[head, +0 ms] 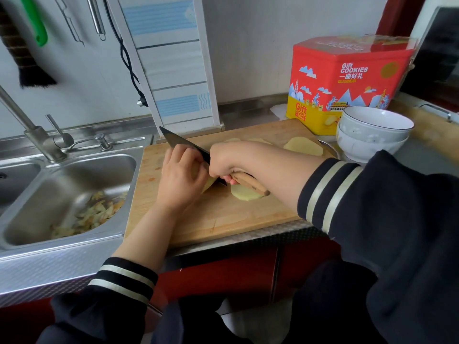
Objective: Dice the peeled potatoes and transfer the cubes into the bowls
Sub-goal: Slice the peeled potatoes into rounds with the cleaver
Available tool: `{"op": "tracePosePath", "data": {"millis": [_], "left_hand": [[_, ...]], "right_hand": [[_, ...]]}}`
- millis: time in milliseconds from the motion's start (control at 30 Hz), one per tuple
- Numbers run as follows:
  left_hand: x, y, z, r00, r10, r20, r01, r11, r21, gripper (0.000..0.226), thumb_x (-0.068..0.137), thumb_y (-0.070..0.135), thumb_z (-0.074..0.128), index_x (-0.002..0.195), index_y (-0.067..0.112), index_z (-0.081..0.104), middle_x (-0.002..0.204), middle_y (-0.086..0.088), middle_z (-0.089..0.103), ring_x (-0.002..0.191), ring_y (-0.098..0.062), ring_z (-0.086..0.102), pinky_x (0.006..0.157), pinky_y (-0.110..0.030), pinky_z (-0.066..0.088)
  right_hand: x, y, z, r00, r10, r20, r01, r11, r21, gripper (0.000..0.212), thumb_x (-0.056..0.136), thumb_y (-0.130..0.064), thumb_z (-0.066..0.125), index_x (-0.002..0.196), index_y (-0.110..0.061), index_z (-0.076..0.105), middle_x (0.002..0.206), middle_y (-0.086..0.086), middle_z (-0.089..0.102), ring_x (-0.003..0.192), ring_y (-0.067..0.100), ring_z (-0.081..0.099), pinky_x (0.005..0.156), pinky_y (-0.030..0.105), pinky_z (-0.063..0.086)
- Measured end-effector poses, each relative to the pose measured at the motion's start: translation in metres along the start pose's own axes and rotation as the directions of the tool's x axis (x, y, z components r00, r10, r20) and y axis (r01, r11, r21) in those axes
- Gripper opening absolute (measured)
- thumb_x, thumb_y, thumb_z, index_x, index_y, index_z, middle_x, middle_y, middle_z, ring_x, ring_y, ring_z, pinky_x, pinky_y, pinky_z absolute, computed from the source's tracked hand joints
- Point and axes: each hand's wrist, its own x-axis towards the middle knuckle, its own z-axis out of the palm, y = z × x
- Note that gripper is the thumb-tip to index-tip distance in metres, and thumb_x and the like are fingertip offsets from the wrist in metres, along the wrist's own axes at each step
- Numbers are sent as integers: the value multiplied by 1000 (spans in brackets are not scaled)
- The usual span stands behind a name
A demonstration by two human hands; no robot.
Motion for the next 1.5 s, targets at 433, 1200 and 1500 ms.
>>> {"op": "tracePosePath", "data": {"millis": [433, 1200, 1500], "left_hand": [[0, 7, -7, 998, -26, 56, 26, 1000, 11, 12, 85, 19, 57, 90, 8, 59, 95, -6, 54, 91, -19, 40, 79, -22, 29], [75, 62, -56, 946, -296, 130, 322, 894, -311, 33, 92, 30, 65, 123, 23, 56, 125, 10, 57, 117, -4, 51, 102, -24, 40], [77, 113, -5, 568, -24, 822, -30, 998, 49, 97, 76, 59, 72, 153, 29, 20, 156, 5, 24, 144, -17, 22, 116, -36, 22]], "right_hand": [[-5, 23, 1, 990, 137, -29, -120, 936, 331, 10, 86, -4, 47, 86, 3, 55, 71, 18, 53, 62, 25, 46, 53, 30, 41], [-93, 152, 9, 915, -91, -394, 9, 979, -205, 52, 79, -63, 65, 104, -30, 32, 91, -11, 58, 81, 16, 58, 58, 28, 35], [-95, 156, 16, 868, -230, -440, 67, 933, -355, 58, 76, -67, 63, 97, -30, 23, 70, -15, 39, 72, 13, 48, 60, 31, 36]]}}
